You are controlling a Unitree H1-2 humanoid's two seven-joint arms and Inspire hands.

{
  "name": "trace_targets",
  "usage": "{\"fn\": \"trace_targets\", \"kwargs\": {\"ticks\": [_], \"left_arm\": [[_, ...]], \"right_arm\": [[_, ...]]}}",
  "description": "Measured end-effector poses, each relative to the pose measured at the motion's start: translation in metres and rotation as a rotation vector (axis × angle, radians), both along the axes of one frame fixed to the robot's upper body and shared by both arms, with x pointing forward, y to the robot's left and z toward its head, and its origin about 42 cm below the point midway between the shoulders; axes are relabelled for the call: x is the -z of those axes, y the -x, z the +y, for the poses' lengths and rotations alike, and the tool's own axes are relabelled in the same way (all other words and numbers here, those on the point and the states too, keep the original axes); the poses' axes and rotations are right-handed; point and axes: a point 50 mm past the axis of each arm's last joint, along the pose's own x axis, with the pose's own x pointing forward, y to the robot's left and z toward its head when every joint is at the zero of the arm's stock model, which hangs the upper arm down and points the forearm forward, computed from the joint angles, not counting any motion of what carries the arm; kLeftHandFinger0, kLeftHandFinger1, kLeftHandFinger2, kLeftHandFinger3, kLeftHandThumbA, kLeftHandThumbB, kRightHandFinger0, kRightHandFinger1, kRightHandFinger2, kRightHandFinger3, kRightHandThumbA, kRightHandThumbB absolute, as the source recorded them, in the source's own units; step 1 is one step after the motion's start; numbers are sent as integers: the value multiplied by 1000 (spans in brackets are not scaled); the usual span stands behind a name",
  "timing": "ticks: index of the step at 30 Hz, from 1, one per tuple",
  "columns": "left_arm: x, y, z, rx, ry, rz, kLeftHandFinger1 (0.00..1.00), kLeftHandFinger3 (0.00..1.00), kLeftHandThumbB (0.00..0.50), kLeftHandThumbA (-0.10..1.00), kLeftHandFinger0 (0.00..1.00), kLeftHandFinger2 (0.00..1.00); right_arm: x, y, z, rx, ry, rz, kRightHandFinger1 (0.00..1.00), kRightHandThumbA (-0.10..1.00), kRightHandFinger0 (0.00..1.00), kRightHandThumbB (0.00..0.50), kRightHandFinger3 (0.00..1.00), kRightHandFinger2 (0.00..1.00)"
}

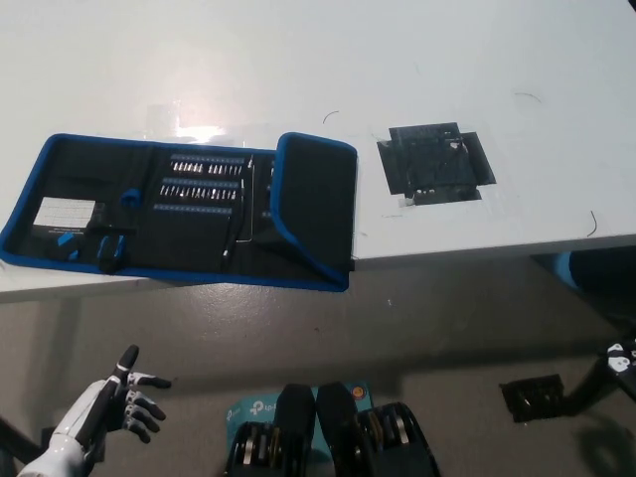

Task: The robot uses its right hand to lift an edge of the toolkit kept in middle of the desk and make one fold in it

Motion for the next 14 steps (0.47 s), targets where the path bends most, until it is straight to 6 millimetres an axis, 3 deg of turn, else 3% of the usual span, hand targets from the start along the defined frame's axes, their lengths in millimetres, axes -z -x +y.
{"fn": "trace_targets", "kwargs": {"ticks": [14], "left_arm": [[2,3,1,-5,-2,5,374,605,500,1000,356,397]], "right_arm": [[0,0,0,-21,48,13,285,247,269,240,569,361]]}}
